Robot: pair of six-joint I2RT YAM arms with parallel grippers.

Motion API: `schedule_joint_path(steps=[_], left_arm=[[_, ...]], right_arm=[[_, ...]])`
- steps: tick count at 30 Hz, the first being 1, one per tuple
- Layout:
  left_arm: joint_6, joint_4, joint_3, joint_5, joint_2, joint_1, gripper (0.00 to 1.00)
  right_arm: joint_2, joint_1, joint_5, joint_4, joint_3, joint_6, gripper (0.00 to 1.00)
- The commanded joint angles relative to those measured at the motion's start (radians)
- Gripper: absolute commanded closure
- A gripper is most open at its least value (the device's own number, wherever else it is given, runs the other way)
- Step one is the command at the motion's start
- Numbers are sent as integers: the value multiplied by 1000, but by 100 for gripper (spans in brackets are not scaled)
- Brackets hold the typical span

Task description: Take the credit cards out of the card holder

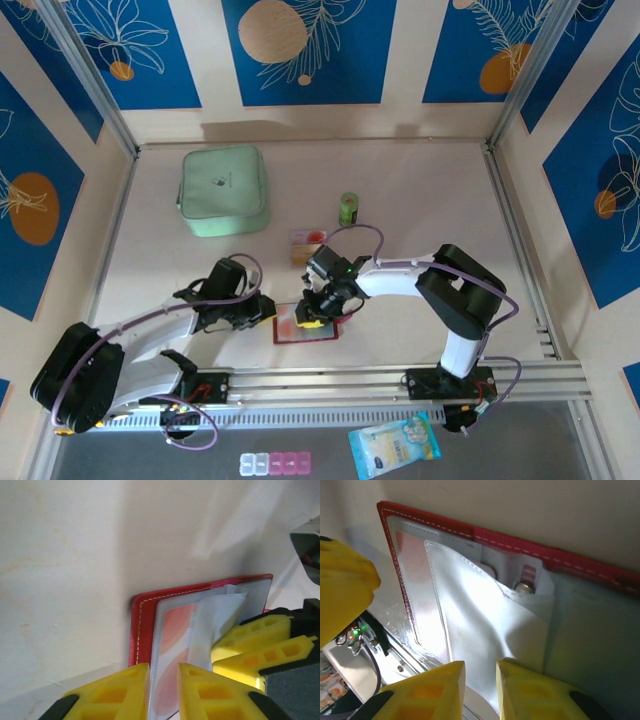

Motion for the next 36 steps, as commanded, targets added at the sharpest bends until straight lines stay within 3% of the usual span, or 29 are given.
schedule_joint_path(steps=[1,12,30,36], left_arm=[[-21,1,26,36,-11,-17,77],[-79,77,56,-2,77,-114,70],[-127,177,58,-3,159,-170,78],[-128,166,71,-1,141,-170,78]], right_arm=[[-10,-18,-59,69,-49,19,75],[-6,-64,-138,210,-143,54,77],[-11,-60,-148,233,-157,64,77],[-82,-59,-124,205,-151,68,75]])
